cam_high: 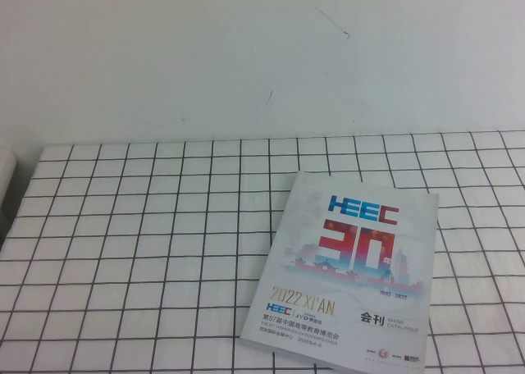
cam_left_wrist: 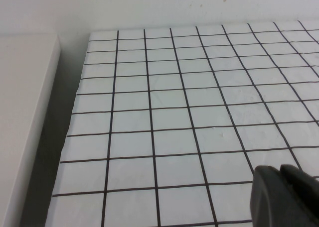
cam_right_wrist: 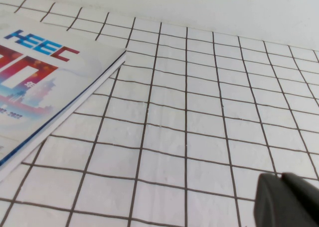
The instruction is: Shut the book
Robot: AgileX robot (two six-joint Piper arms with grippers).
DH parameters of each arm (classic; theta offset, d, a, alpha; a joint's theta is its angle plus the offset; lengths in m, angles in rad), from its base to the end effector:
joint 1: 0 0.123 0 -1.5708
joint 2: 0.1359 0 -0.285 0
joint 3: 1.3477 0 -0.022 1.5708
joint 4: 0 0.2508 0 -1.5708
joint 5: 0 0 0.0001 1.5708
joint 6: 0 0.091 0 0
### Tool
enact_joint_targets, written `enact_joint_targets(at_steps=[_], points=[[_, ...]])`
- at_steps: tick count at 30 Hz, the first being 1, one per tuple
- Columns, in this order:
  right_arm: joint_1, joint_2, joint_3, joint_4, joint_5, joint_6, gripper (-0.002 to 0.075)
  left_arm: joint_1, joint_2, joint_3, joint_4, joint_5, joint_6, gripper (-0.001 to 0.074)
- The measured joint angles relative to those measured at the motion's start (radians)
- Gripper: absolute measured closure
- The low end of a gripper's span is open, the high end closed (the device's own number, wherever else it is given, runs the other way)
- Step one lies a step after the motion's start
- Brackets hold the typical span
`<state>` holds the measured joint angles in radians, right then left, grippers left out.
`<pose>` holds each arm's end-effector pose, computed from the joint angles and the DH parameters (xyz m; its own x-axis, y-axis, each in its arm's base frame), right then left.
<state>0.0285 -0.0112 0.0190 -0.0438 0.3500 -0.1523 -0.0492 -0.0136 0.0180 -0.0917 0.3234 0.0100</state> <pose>0.0532 0.0001 0.1759 -0.2592 -0.1997 -0.9449 -0.0651 0.9798 -0.1892 0.0534 -0.0053 0.1788 -0.2420 -0.0650 -0.9681 0.0590 0.9949 -0.0816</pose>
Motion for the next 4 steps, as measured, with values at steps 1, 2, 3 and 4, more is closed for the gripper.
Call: enact_joint_targets(at_steps=[1,2,3,4], points=[[0.0,0.0,0.0,0.0,0.0,0.0,0.0729,0.0,0.0,0.0,0.0,0.0,0.0,0.0738],[0.0,0.0,0.0,0.0,0.0,0.0,0.0729,0.0,0.0,0.0,0.0,0.0,0.0,0.0738],[0.0,0.0,0.0,0.0,0.0,0.0,0.0729,0.0,0.0,0.0,0.0,0.0,0.0,0.0738],[0.0,0.0,0.0,0.0,0.0,0.0,0.0729,0.0,0.0,0.0,0.0,0.0,0.0,0.0738]])
